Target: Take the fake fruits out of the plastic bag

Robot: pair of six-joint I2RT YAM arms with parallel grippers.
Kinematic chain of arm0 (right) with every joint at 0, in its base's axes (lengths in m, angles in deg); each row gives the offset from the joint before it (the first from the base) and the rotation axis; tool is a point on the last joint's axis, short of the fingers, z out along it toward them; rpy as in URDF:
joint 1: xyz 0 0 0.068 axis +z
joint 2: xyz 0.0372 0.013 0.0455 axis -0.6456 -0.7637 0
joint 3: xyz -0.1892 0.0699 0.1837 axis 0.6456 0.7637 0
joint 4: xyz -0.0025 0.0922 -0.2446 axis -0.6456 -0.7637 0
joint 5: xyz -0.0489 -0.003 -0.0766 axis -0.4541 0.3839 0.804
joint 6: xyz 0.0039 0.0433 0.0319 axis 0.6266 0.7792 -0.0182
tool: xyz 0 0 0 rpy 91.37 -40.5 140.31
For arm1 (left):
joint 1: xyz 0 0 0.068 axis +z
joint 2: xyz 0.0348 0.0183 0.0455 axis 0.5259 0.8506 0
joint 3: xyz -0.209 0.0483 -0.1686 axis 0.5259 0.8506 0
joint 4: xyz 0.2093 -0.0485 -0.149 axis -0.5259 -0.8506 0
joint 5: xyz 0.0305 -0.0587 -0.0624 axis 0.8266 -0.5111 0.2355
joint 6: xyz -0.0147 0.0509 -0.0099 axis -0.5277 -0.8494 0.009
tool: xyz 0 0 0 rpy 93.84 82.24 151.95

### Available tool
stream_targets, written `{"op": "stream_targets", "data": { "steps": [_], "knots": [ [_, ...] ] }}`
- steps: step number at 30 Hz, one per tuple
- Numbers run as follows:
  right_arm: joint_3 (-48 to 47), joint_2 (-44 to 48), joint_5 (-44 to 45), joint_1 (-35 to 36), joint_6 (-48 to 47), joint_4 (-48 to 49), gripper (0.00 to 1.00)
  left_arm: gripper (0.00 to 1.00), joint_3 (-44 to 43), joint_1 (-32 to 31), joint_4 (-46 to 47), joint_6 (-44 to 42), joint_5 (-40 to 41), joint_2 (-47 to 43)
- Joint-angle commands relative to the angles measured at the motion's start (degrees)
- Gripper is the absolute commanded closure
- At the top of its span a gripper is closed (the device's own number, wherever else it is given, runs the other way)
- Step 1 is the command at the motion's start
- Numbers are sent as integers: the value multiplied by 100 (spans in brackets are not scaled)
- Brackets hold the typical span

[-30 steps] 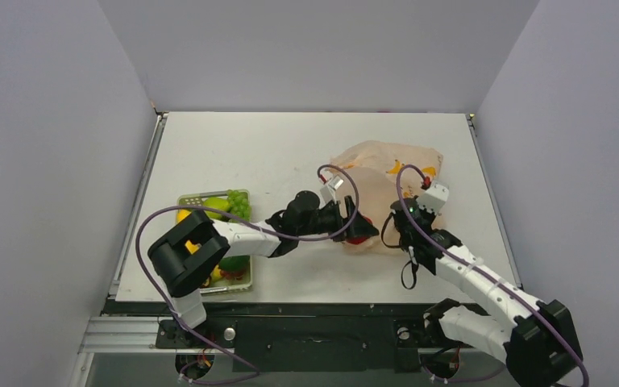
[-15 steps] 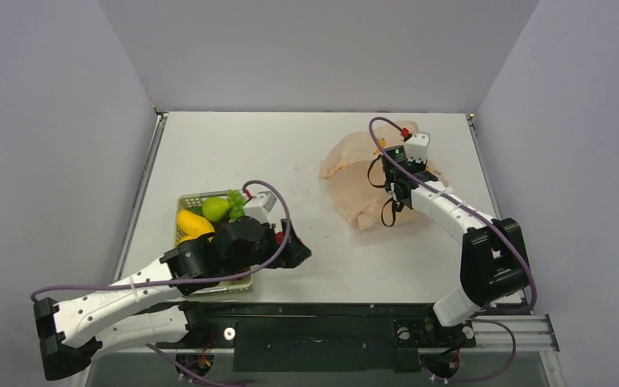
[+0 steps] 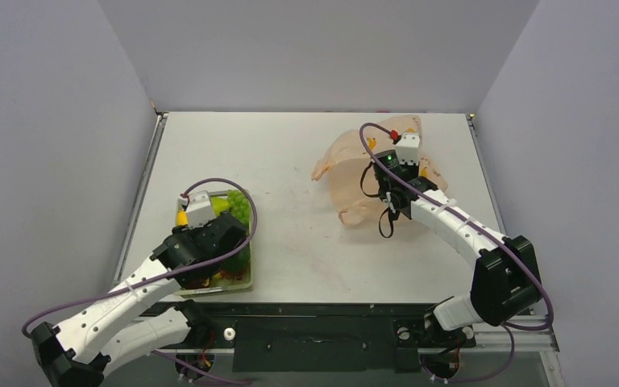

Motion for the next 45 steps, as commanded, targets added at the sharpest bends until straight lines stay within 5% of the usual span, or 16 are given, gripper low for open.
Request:
{"op": "stream_targets", "data": {
  "steps": [1, 3, 7, 12, 20, 28, 38, 45],
  "knots": [
    [191, 165, 247, 126, 15, 3, 92, 53, 200, 865, 1506, -1368, 51, 160],
    [270, 227, 247, 133, 36, -6, 78, 46, 286, 1144, 1783, -1582, 12, 291],
    [342, 529, -69, 122, -29, -52, 44, 10, 496, 1469, 2322, -1827, -282, 439],
    [198, 1107, -445, 70, -82, -267, 20, 3, 645, 1691, 2779, -2092, -745, 343],
    [-276, 2202, -849, 39, -234, -973, 18, 3, 150, 1730, 2446, -2182, -1215, -253],
    [-922, 3746, -1442, 38, -363, -1523, 14, 3, -1335, 1731, 2256, -2688, -1726, -1236],
    [-1901, 5197, -1059, 37, -696, -1671, 13, 3, -3470, 1733, 2678, -3731, -1908, -1920],
    [-2230, 5759, -881, 38, -970, -1616, 12, 3, -4154, 1731, 2815, -3958, -1842, -2089]
  ]
}}
